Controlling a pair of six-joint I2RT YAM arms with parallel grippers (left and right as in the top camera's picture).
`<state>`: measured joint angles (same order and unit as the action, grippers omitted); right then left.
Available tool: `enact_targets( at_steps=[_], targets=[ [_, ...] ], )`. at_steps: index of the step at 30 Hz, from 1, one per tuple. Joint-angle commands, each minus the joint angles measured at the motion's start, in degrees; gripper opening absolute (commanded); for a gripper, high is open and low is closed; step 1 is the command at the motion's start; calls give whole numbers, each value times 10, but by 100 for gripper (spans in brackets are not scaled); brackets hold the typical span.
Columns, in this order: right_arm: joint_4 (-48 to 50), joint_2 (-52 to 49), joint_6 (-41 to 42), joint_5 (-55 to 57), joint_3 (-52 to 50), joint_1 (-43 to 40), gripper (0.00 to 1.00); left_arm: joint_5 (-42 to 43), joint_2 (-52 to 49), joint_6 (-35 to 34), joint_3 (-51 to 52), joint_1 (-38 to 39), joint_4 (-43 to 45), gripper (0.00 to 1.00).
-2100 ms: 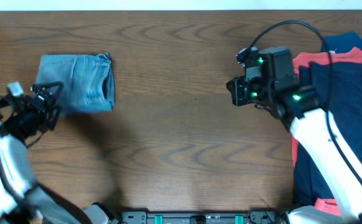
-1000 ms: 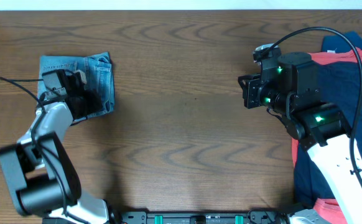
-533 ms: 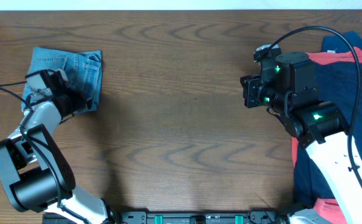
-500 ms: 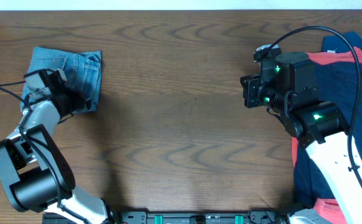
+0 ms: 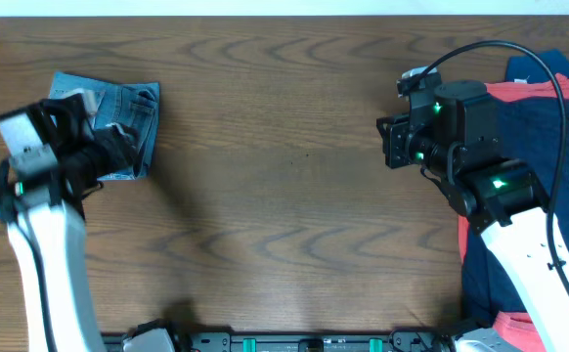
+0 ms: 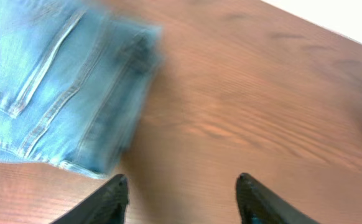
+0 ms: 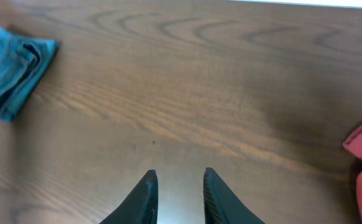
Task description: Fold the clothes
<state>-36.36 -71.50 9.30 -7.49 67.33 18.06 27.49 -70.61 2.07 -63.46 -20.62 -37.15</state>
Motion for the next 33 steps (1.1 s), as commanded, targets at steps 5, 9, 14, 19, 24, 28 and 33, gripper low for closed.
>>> enact_targets(
  at_steps=[5, 9, 14, 19, 24, 28, 33],
  targets=[
    [-34, 97, 7, -9, 2, 0, 39, -39, 184, 71, -6, 85, -98, 98],
    [-67, 167, 12, -9, 2, 0, 89, -77, 239, 71, -6, 92, -137, 98],
    [-101, 235, 12, -9, 2, 0, 99, -81, 266, 71, -6, 92, -160, 98],
    [-127, 268, 13, -9, 2, 0, 99, -81, 264, 71, -6, 92, -160, 98],
    [-133, 270, 31, -11, 2, 0, 99, -81, 261, 71, -6, 92, -160, 98],
    [-186, 269, 20, -4, 2, 0, 99, -81, 261, 71, -6, 92, -160, 98],
    [-188, 269, -37, 55, 0, 0, 99, -81, 261, 71, -6, 92, -160, 98]
  ],
)
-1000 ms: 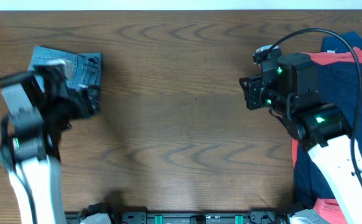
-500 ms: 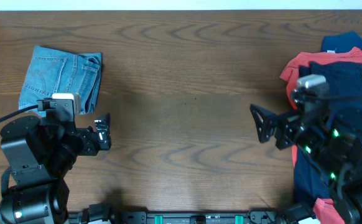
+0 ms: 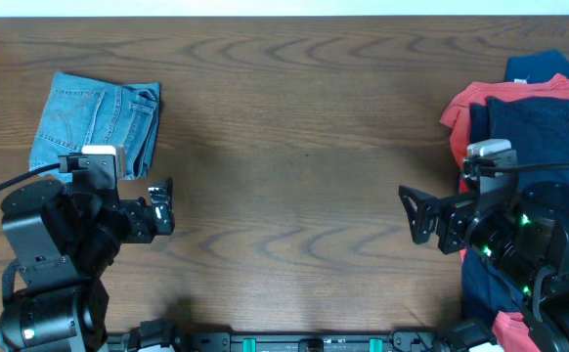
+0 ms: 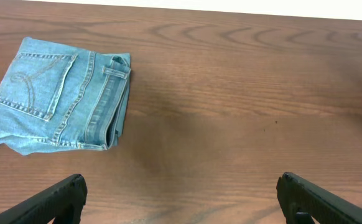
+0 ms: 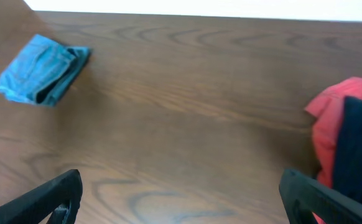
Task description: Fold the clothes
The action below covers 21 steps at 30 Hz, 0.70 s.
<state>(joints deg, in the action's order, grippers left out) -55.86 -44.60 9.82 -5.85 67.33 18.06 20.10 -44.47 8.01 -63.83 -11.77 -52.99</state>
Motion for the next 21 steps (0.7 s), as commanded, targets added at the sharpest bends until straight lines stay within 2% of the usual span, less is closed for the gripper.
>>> enact_targets(
  at_steps=[1, 4, 6, 13, 21],
  targets=[
    [21, 0, -77, 43, -4, 0, 99, -7, 0, 12, -3, 3, -2, 98],
    [75, 1, -168, 43, -27, -4, 99, -7, 0, 12, -3, 3, -2, 98],
    [119, 10, -192, 43, -56, -17, 99, -7, 0, 12, -3, 3, -2, 98],
    [284, 123, -160, -14, -242, -104, 99, -7, 0, 12, -3, 3, -2, 98],
    [352, 275, -161, -21, -403, -151, 99, -7, 0, 12, -3, 3, -2, 98]
  ],
)
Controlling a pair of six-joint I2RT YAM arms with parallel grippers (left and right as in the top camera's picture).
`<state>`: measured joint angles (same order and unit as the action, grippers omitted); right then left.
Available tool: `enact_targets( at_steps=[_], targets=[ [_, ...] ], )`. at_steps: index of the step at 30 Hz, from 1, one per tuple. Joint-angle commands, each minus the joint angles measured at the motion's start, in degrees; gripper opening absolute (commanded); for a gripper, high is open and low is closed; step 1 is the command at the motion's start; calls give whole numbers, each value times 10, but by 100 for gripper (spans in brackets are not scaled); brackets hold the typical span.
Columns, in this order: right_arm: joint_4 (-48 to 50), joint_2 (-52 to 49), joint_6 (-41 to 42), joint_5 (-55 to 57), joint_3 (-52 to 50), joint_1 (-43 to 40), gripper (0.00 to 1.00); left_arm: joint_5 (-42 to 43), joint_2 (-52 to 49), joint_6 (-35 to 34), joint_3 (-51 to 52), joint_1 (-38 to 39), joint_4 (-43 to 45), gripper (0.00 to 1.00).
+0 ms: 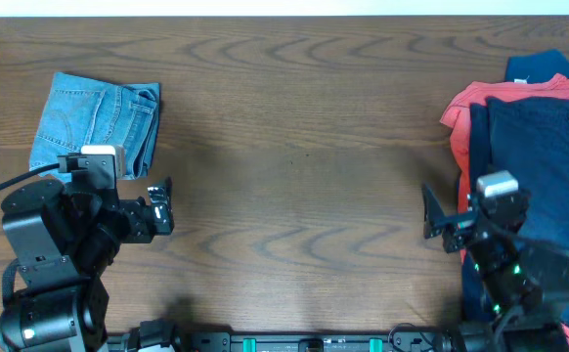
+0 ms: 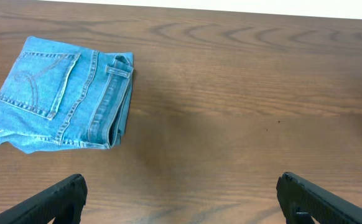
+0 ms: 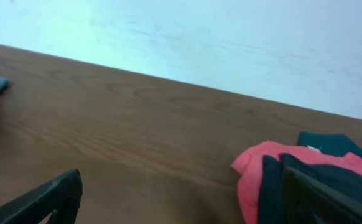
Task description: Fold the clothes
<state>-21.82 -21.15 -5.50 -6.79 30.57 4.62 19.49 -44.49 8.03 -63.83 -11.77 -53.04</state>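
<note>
Folded light-blue jeans lie at the table's far left, pocket side up. On the right edge is a loose pile: a red garment under a dark blue one, seen also in the right wrist view as red cloth and dark cloth. My left gripper hangs open and empty below the jeans, apart from them. Just left of the pile, my right gripper is also wide open, holding nothing.
The brown wooden table stretches between the jeans and the pile. A pale wall rises behind its far edge. A black rail with green marks runs along the near edge.
My right arm has drawn back toward the near edge, and its camera now tilts up to show the wall. The left arm, the jeans and the pile are as before.
At first my left gripper was at the folded jeans at the far left, and my right gripper, its fingers close together, stood by the pile. Then both were back nearer the front edge, jaws wide apart and empty. Now the right one sits nearer still.
</note>
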Motion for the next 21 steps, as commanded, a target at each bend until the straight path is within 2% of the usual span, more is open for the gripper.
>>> enact_targets(
  at_steps=[1, 11, 18, 21],
  targets=[
    [17, 59, -8, -12, -54, -21, 99, -1, 0, 12, -3, 3, -1, 98],
    [89, 205, -8, -11, -212, -37, 99, -1, 0, 12, -3, 3, -1, 98],
    [192, 208, -8, -12, -292, -37, 99, -1, 0, 12, -3, 3, -1, 98],
    [189, 208, -7, -12, -303, -37, 99, -1, 0, 12, -3, 3, -1, 98]
  ],
)
